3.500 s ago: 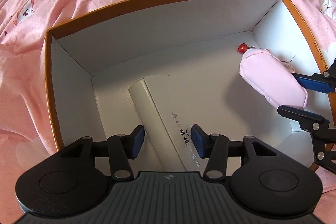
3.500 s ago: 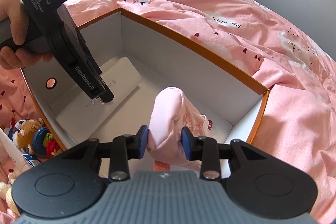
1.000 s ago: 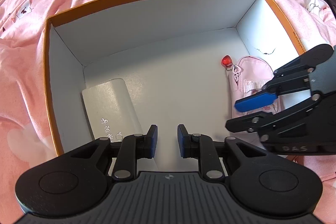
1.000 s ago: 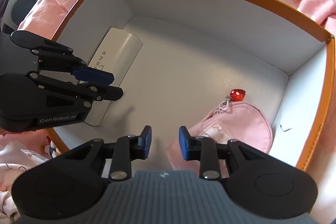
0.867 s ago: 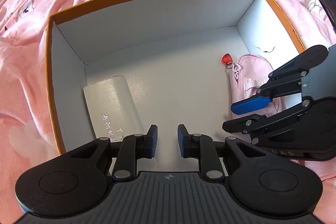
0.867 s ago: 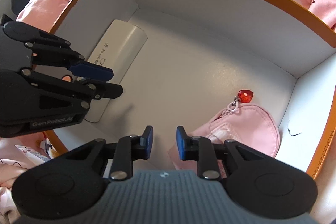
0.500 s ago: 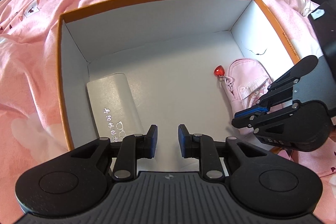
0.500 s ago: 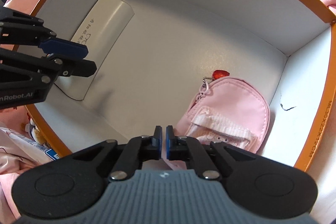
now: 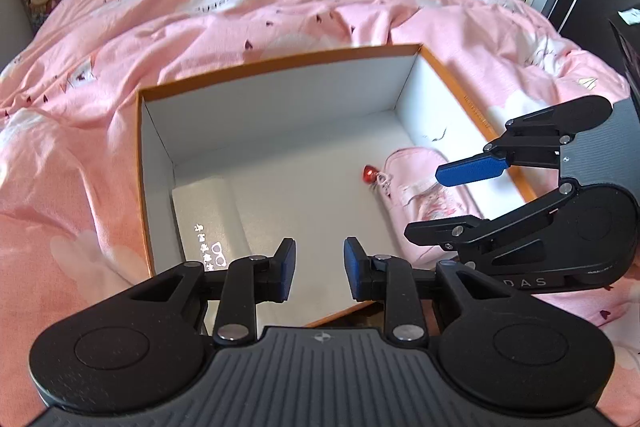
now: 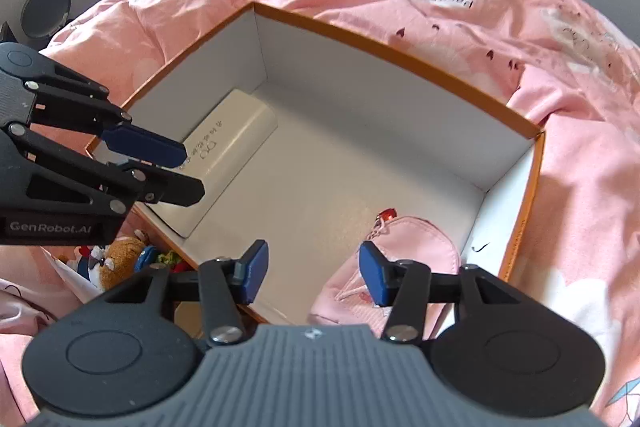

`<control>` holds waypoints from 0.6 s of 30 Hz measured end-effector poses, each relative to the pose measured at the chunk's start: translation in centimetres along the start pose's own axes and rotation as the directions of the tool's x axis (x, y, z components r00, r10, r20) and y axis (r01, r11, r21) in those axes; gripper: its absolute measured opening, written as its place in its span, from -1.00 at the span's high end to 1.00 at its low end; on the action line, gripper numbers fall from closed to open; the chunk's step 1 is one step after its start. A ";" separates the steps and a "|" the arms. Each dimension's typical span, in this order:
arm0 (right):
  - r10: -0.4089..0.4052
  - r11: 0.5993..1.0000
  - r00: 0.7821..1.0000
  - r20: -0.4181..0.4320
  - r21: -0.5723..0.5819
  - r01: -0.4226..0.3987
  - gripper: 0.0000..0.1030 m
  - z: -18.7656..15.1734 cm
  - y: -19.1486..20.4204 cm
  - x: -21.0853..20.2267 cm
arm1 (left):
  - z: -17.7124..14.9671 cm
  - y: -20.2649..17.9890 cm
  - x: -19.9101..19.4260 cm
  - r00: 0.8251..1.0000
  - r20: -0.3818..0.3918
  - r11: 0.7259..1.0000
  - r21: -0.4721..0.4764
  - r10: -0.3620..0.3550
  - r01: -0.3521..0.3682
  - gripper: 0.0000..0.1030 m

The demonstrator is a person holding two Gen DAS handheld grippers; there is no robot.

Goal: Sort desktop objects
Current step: 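Withdraw both open tools from the box back toward the item pile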

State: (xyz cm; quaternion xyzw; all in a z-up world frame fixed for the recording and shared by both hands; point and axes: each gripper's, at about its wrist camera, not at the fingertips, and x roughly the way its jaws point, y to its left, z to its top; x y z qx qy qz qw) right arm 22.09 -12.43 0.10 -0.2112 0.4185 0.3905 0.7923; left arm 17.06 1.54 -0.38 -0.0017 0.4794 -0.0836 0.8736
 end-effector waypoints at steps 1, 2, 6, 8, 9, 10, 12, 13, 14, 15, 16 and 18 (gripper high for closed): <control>-0.008 1.000 0.999 0.031 0.012 0.008 -0.05 -0.2 0.2 -0.6 | -0.2 -0.2 -0.5 1.000 0.023 1.000 0.003 0.007 -0.007 0.31; -0.012 1.000 0.998 0.060 0.030 0.010 -0.06 -0.5 0.2 -1.3 | -0.3 -0.4 -1.0 0.999 0.045 1.000 0.007 0.014 -0.014 0.20; -0.045 0.987 0.981 0.186 0.157 0.016 -0.28 -1.3 0.8 -3.6 | -1.3 -1.1 -3.0 0.989 0.146 0.999 0.023 0.027 -0.031 0.00; -0.061 0.984 0.975 0.216 0.178 0.022 -0.29 -2.0 1.1 -4.6 | -1.8 -1.3 -3.6 0.985 0.171 0.999 0.031 0.031 -0.037 0.00; -0.070 0.983 0.971 0.230 0.180 0.028 -0.29 -2.3 1.4 -5.0 | -2.0 -1.4 -4.0 0.983 0.182 0.999 0.026 0.036 -0.042 0.00; -0.079 0.984 0.967 0.244 0.177 0.036 -0.30 -2.7 1.8 -5.3 | -2.3 -1.5 -4.2 0.981 0.192 0.999 0.020 0.040 -0.044 0.00; -0.096 0.984 0.958 0.271 0.173 0.050 -0.46 -3.5 2.7 -5.7 | -3.0 -1.5 -4.9 0.975 0.216 0.999 0.006 0.042 -0.045 0.00; -0.098 0.984 0.955 0.279 0.171 0.050 -0.48 -3.8 3.1 -5.8 | -3.4 -1.5 -5.2 0.973 0.228 0.999 -0.003 0.046 -0.046 0.00; -0.094 0.984 0.953 0.287 0.169 0.046 -0.51 -4.3 3.5 -6.1 | -3.8 -1.5 -5.5 0.969 0.240 0.999 -0.012 0.052 -0.051 0.00; -0.091 0.984 0.952 0.293 0.176 0.040 -0.54 -4.7 3.9 -6.1 | -4.1 -1.5 -5.8 0.966 0.253 0.998 -0.020 0.061 -0.057 0.00; -0.091 0.981 0.950 0.299 0.189 0.034 -0.55 -5.0 4.2 -6.2 | -4.5 -1.5 -6.1 0.962 0.263 0.998 -0.025 0.068 -0.064 0.00; -0.100 0.973 0.943 0.319 0.229 0.026 -0.56 -5.8 4.9 -6.4 | -5.1 -1.4 -6.4 0.958 0.272 0.996 -0.038 0.086 -0.078 0.00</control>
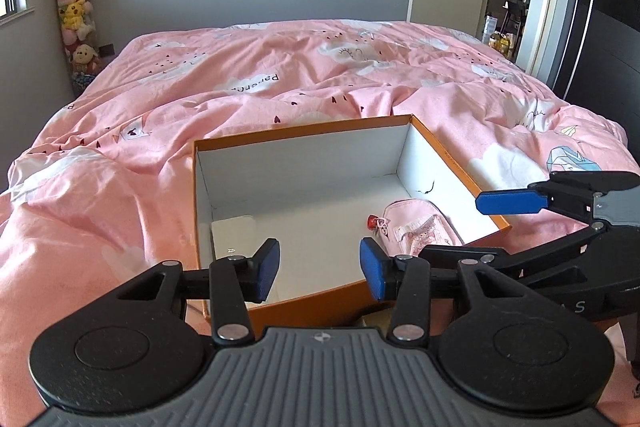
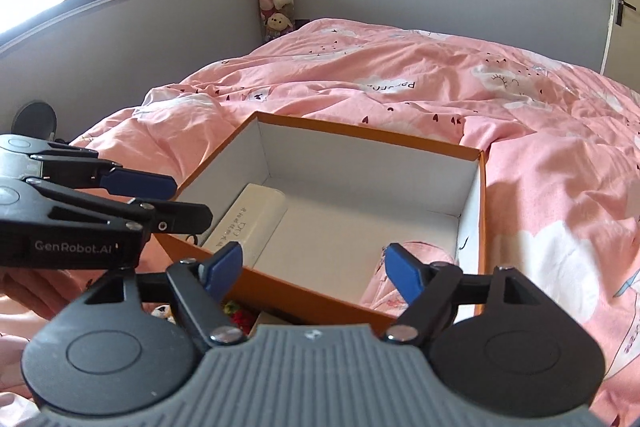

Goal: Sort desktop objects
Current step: 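Withdraw both open tools from the box back toward the item pile, then grasp the white lotion tube with the left tool while the right tool grasps the dark grey box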

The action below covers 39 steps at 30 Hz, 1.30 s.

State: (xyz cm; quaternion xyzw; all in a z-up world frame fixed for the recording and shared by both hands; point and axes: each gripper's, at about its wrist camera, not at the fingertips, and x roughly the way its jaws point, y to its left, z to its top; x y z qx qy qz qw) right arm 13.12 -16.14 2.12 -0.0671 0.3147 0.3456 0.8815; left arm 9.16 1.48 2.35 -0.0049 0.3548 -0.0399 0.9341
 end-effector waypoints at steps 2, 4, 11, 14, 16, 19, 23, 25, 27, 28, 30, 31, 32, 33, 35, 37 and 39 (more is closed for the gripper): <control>-0.016 1.000 1.000 0.008 0.015 0.016 -0.56 -0.7 0.5 -0.3 | -0.6 0.3 -0.5 1.000 0.007 1.000 -0.024 0.013 -0.013 0.00; -0.031 0.999 0.999 0.007 0.006 0.031 -0.56 -1.4 1.1 -0.6 | -1.3 0.7 -0.9 1.000 0.004 0.999 -0.042 0.020 -0.020 0.00; -0.037 0.999 0.998 -0.041 -0.020 0.036 -0.60 -3.8 2.5 -0.8 | -3.7 1.4 -1.6 0.999 -0.054 0.998 -0.066 0.000 -0.003 0.00; -0.043 0.998 0.996 -0.073 -0.045 0.040 -0.66 -4.7 3.0 -0.7 | -4.7 1.8 -1.7 0.996 -0.087 0.996 -0.084 -0.029 0.021 0.00; -0.053 0.998 0.994 -0.092 -0.049 0.049 -0.66 -5.2 3.0 -0.7 | -5.3 1.9 -1.8 0.994 -0.104 0.996 -0.080 -0.042 0.034 0.00; -0.046 0.999 0.991 -0.127 -0.028 0.042 -0.63 -6.0 2.9 -0.7 | -6.2 2.1 -2.1 0.990 -0.130 0.996 -0.067 -0.062 0.053 0.00; -0.058 0.998 0.982 -0.177 -0.011 0.057 -0.52 -7.0 2.7 -0.6 | -7.4 2.6 -2.4 0.982 -0.171 0.995 -0.069 -0.082 0.071 0.00; -0.064 0.998 0.978 -0.198 0.000 0.065 -0.45 -7.4 2.6 -0.6 | -8.0 2.9 -2.7 0.977 -0.189 0.993 -0.075 -0.101 0.089 0.00; -0.062 0.998 0.974 -0.217 0.005 0.065 -0.35 -7.8 2.4 -0.6 | -8.6 3.0 -2.9 0.976 -0.197 0.994 -0.072 -0.097 0.084 0.00; -0.062 0.998 0.972 -0.227 0.002 0.064 -0.35 -7.9 2.4 -0.6 | -8.8 3.0 -3.0 0.976 -0.198 0.995 -0.061 -0.090 0.079 -0.01; -0.066 0.998 0.966 -0.250 -0.010 0.065 -0.35 -8.2 2.4 -0.5 | -9.2 2.9 -2.9 0.978 -0.197 0.998 -0.031 -0.065 0.060 -0.05; -0.070 0.998 0.963 -0.260 -0.018 0.067 -0.35 -8.4 2.4 -0.4 | -9.2 2.8 -2.9 0.980 -0.193 0.999 -0.009 -0.051 0.051 -0.06; -0.077 0.997 0.959 -0.271 -0.028 0.072 -0.35 -8.6 2.3 -0.3 | -9.3 2.7 -3.0 0.982 -0.184 0.999 0.024 -0.041 0.046 -0.07; -0.087 0.996 0.957 -0.278 -0.036 0.080 -0.35 -8.7 2.1 -0.2 | -9.3 2.6 -3.0 0.984 -0.173 0.997 0.066 -0.033 0.045 -0.13; -0.097 0.995 0.953 -0.286 -0.041 0.089 -0.35 -8.8 1.7 -0.2 | -9.3 2.7 -2.9 0.986 -0.163 0.990 0.131 -0.033 0.055 -0.26; -0.097 0.995 0.952 -0.291 -0.031 0.092 -0.35 -8.7 1.1 0.0 | -9.4 3.1 -2.2 0.982 -0.187 0.985 0.166 -0.022 0.053 -0.26; -0.087 0.996 0.951 -0.298 -0.007 0.089 -0.36 -8.7 0.5 0.3 | -9.6 3.3 -1.4 0.980 -0.200 0.979 0.195 -0.019 0.059 -0.26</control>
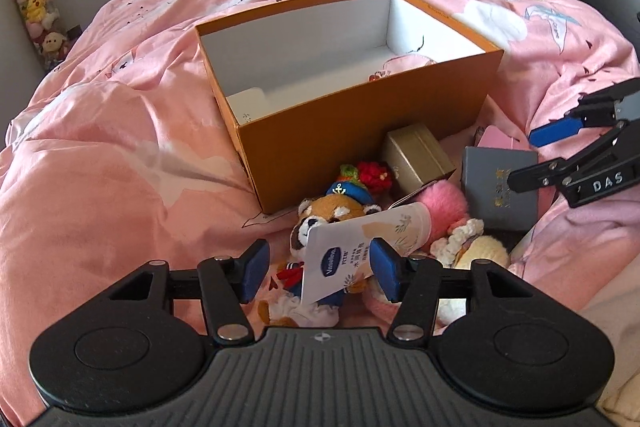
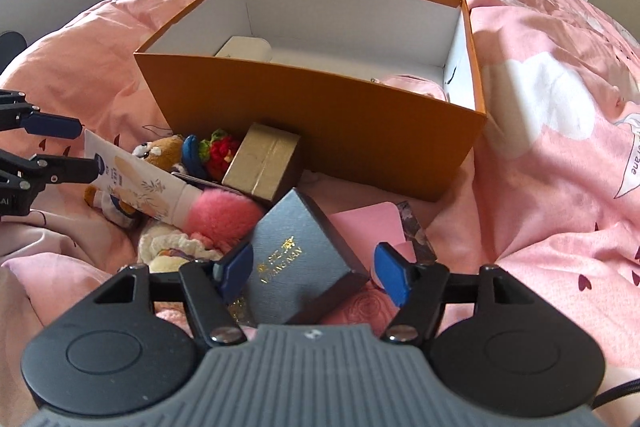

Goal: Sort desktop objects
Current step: 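Grasp the white lotion tube with the left tool while the right tool grasps the dark grey box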

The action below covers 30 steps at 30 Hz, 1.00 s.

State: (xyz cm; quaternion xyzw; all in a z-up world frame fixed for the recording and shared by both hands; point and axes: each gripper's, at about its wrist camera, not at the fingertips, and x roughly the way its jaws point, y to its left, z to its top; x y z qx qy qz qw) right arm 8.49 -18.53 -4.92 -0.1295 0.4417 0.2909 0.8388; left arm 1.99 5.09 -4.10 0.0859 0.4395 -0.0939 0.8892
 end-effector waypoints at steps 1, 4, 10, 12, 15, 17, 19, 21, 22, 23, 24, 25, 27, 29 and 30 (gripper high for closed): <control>0.009 1.000 1.000 -0.008 0.013 -0.009 -0.36 0.0 -0.3 0.2 | 0.0 0.2 0.5 1.000 -0.009 1.000 0.004 -0.006 0.006 -0.26; 0.044 0.998 0.998 -0.038 0.039 -0.042 -0.37 0.1 -0.9 1.0 | -0.1 0.6 1.9 0.997 -0.052 0.999 -0.011 -0.048 0.048 -0.25; 0.059 0.996 0.995 -0.075 0.072 -0.054 -0.45 -0.1 -1.5 2.5 | -0.1 0.8 2.9 0.991 -0.079 0.992 -0.064 -0.110 0.105 0.11; 0.064 0.995 0.995 -0.076 0.076 -0.058 -0.47 -0.2 -1.5 2.6 | 0.0 0.5 2.7 0.992 -0.074 0.994 -0.058 -0.100 0.096 0.18; 0.088 0.993 0.993 -0.083 0.079 -0.082 -0.33 -0.2 -1.4 2.4 | 0.0 0.0 2.1 0.994 -0.063 0.995 -0.045 -0.095 0.092 0.31; 0.094 0.992 0.991 -0.098 0.092 -0.085 -0.27 -0.3 -1.4 2.3 | 0.1 -0.2 1.7 0.994 -0.055 0.995 -0.045 -0.096 0.093 0.38; 0.100 0.990 0.990 -0.098 0.112 -0.089 -0.20 -0.4 -1.6 2.1 | 0.1 -0.4 1.1 0.993 -0.042 0.992 -0.050 -0.114 0.112 0.44; 0.117 0.986 0.989 -0.093 0.130 -0.104 -0.12 -0.4 -1.7 1.7 | 0.2 -0.7 0.7 0.989 -0.030 0.988 -0.057 -0.146 0.144 0.48; 0.133 0.983 0.987 -0.087 0.138 -0.120 -0.11 -0.4 -1.7 1.4 | 0.2 -0.9 0.4 0.986 -0.024 0.985 -0.057 -0.163 0.161 0.53; 0.151 0.980 0.985 -0.083 0.142 -0.138 -0.09 -0.4 -1.7 1.1 | 0.2 -1.1 0.3 0.982 -0.021 0.981 -0.058 -0.187 0.185 0.61; 0.168 0.977 0.982 -0.082 0.145 -0.155 -0.08 -0.3 -1.7 0.8 | 0.3 -1.4 0.2 0.977 -0.021 0.976 -0.060 -0.213 0.211 0.62; 0.183 0.975 0.980 -0.079 0.142 -0.171 -0.08 -0.3 -1.6 0.5 | 0.3 -1.8 0.3 0.975 -0.022 0.974 -0.058 -0.221 0.219 0.62; 0.197 0.975 0.978 -0.071 0.119 -0.188 -0.06 -0.3 -1.4 0.1 | 0.4 -2.5 0.5 0.979 -0.030 0.979 -0.039 -0.202 0.201 0.63; 0.204 0.975 0.976 -0.071 0.103 -0.196 -0.05 -0.1 -1.2 0.1 | 0.4 -3.0 0.7 0.983 -0.031 0.984 -0.021 -0.180 0.180 0.63; 0.210 0.974 0.975 -0.072 0.096 -0.203 -0.03 -0.1 -1.2 0.2 | 0.3 -3.1 0.7 0.984 -0.032 0.985 -0.023 -0.173 0.173 0.63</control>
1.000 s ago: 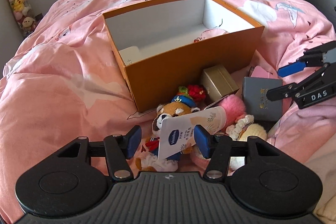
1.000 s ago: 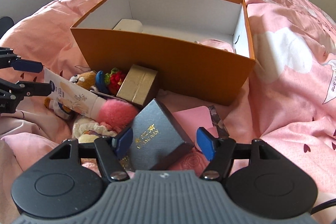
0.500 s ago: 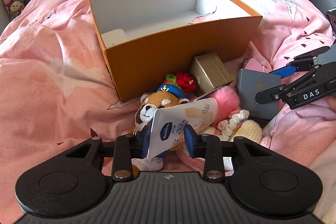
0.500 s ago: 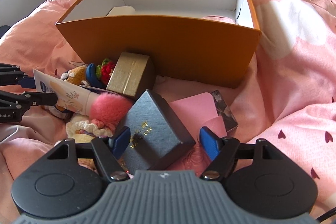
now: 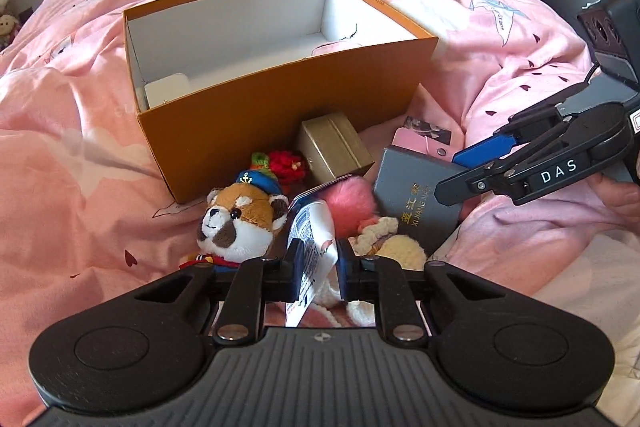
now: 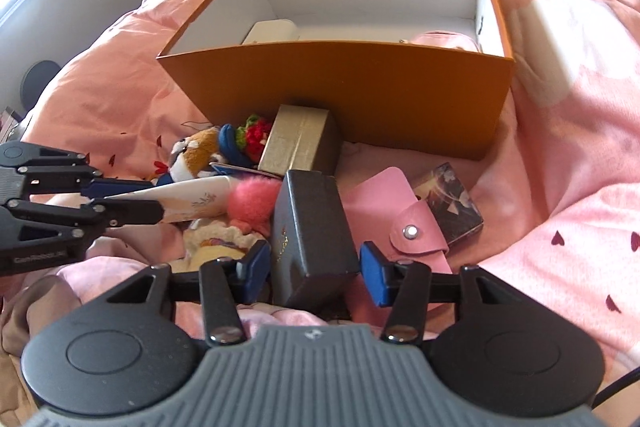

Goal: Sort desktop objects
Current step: 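Grasp the white lotion tube with the left tool while the right tool grasps the dark grey box, then carry the lotion tube and dark grey box with both tools over the orange box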

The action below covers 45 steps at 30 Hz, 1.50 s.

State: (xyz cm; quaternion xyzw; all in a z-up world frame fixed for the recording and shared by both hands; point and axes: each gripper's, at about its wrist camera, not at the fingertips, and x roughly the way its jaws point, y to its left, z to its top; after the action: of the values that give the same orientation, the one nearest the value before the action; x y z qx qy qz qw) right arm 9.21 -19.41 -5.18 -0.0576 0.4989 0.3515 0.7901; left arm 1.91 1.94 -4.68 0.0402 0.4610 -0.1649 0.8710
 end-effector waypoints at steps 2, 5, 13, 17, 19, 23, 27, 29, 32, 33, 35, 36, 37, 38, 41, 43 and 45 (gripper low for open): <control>0.061 0.998 0.998 -0.027 0.009 -0.061 0.01 0.2 -0.1 0.7 | 0.0 0.0 0.0 1.000 -0.006 1.000 -0.009 0.017 -0.017 0.63; 0.095 0.995 0.994 -0.061 0.039 -0.093 0.05 0.5 -0.2 2.5 | -0.2 0.3 -0.2 0.999 -0.007 0.999 -0.021 0.040 -0.040 0.64; 0.042 0.999 0.998 -0.050 -0.018 -0.043 0.18 1.2 0.3 1.6 | -0.4 1.3 -0.8 0.998 0.002 0.995 -0.085 0.057 -0.056 0.70; 0.049 0.998 0.997 -0.057 -0.025 -0.050 0.27 1.1 0.0 0.8 | -0.1 1.4 -1.5 0.998 0.034 0.993 -0.107 0.045 -0.041 0.73; 0.045 0.998 0.998 -0.052 -0.032 -0.047 0.28 1.2 0.1 0.5 | 0.2 1.3 -2.2 0.998 0.052 0.993 -0.109 0.041 -0.036 0.73; 0.056 0.998 0.998 -0.005 -0.038 -0.057 0.28 2.1 0.2 -1.5 | 1.1 1.4 -3.7 0.996 0.087 0.992 -0.124 0.037 -0.026 0.74; 0.074 0.996 0.995 0.064 -0.043 -0.072 0.28 3.4 0.3 -4.0 | 2.3 1.5 -5.0 0.991 0.127 0.991 -0.130 0.040 -0.024 0.75; 0.087 0.996 0.991 0.105 -0.029 -0.085 0.28 4.3 0.2 -5.1 | 3.1 1.5 -5.7 0.987 0.154 0.992 -0.126 0.046 -0.026 0.75; 0.112 0.994 0.979 0.170 -0.012 -0.111 0.28 5.8 0.3 -6.4 | 4.5 2.0 -6.7 0.982 0.186 0.991 -0.136 0.040 -0.015 0.75; 0.115 0.993 0.975 0.191 -0.010 -0.116 0.28 6.3 0.4 -6.7 | 5.0 2.3 -7.0 0.979 0.199 0.990 -0.139 0.040 -0.012 0.75; 0.121 0.992 0.964 0.237 -0.005 -0.123 0.28 7.5 0.6 -7.2 | 6.1 2.6 -7.5 0.974 0.221 0.990 -0.141 0.045 -0.014 0.75; 0.123 0.992 0.958 0.259 -0.002 -0.127 0.28 8.1 0.6 -7.5 | 6.6 2.8 -7.8 0.971 0.232 0.990 -0.140 0.050 -0.018 0.75; 0.123 0.992 0.952 0.281 0.006 -0.130 0.28 8.8 0.6 -7.5 | 7.2 2.9 -8.0 0.968 0.245 0.990 -0.136 0.058 -0.025 0.75; 0.119 0.991 0.947 0.300 0.017 -0.130 0.28 9.5 0.6 -7.5 | 7.9 3.1 -8.1 0.965 0.253 0.990 -0.134 0.067 -0.033 0.75; 0.115 0.989 0.935 0.334 0.055 -0.141 0.28 11.7 0.2 -7.1 | 9.8 3.7 -7.9 0.960 0.260 0.987 -0.144 0.101 -0.065 0.75; 0.112 0.986 0.933 0.343 0.077 -0.146 0.28 12.9 -0.1 -6.3 | 11.1 4.4 -7.3 0.961 0.254 0.985 -0.158 0.112 -0.073 0.75; 0.110 0.984 0.934 0.340 0.094 -0.150 0.28 13.9 -0.4 -5.3 | 12.1 5.1 -6.5 0.964 0.240 0.983 -0.170 0.112 -0.072 0.75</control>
State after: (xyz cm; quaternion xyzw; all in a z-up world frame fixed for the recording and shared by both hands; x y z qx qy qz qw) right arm 18.46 -16.19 5.97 0.0830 0.3806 0.3773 0.8402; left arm 9.79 5.71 7.12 -0.0296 0.3576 -0.0903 0.9290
